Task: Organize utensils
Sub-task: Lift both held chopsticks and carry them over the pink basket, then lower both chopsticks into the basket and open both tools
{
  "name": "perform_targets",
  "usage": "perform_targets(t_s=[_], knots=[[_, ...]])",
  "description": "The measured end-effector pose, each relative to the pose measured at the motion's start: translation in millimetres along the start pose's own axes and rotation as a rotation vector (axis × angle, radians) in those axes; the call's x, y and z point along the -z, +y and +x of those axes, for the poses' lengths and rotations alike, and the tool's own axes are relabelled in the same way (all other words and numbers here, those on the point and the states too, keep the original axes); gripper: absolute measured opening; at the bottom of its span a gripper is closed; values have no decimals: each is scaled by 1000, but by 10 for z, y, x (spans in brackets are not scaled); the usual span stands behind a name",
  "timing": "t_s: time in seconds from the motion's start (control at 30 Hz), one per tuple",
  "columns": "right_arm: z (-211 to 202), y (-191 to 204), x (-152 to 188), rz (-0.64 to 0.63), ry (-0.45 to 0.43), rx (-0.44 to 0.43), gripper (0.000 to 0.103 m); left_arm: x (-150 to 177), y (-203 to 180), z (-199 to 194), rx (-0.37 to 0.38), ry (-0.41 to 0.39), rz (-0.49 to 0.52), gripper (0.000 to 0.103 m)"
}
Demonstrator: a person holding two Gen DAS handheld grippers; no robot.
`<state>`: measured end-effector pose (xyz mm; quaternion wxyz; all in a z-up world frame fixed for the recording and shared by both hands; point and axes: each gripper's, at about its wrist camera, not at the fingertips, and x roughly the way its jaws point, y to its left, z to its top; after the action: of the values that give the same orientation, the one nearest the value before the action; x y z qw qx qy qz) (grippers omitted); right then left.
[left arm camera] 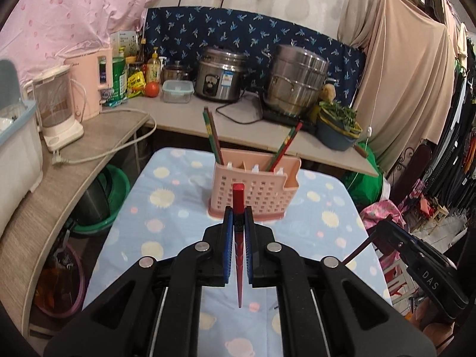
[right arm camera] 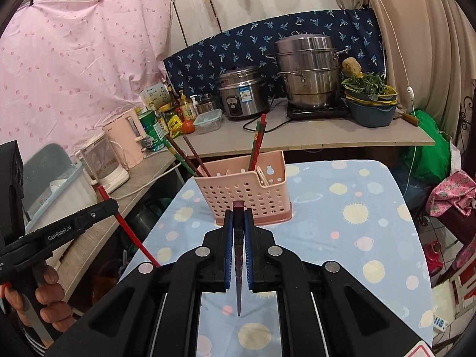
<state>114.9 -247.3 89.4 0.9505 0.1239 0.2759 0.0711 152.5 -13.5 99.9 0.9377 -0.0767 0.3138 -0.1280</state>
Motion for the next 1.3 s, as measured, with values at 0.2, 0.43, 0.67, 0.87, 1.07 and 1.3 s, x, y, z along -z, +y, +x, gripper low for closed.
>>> perform_targets(t_s=[0.2,0.43,0.67,0.87,1.07,1.3], knots=[[106,-88,-412,51,-56,-36,7,-469,-36,43,2,-72,0,7],[258,-89,-997,69,-149,-44,7,-1062,-73,65,9,-180,-17,7],[505,-93,-1499,87,-219,-32,7,-1493,-139,205,-5,-249,-7,7],[808,-157,-1643,95,-215,-13,7,-1619,-104,512,-25,-232,-12,7],[1176,-236,-1540,103,-145,2,7,-1523,-38,839,-31,-177,-26,7],[1405,-207,-1353,92,-83,-16,7,-1366,19,1148,-43,-118,-37,7]])
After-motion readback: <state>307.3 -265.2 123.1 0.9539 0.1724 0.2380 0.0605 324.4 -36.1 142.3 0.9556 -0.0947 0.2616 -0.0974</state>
